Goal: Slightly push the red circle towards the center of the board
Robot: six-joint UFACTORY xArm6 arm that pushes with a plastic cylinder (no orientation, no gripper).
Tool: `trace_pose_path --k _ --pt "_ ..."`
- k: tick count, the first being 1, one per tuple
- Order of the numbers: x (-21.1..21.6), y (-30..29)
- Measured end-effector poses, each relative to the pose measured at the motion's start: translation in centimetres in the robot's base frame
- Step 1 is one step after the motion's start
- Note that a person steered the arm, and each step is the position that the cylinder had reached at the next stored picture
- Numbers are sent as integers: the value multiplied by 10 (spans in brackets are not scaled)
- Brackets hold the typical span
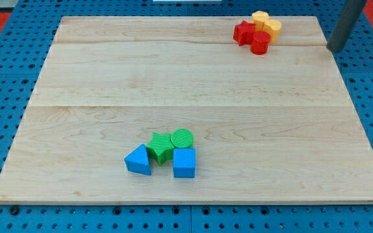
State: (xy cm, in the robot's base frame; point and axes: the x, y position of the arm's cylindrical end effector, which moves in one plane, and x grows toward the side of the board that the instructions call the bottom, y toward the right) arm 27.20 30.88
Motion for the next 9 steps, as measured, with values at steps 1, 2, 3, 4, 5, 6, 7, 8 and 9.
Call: trace_pose_path --k 1,2,3,4,5,6,7,8,9 --pt "-34 -2" --pt "-64 -9" --pt "-79 -55" --pt "-79 -75" --pt "-79 -75" --pt "-79 -92" --pt "-79 -100" --pt "-78 -108" --pt "-64 -137"
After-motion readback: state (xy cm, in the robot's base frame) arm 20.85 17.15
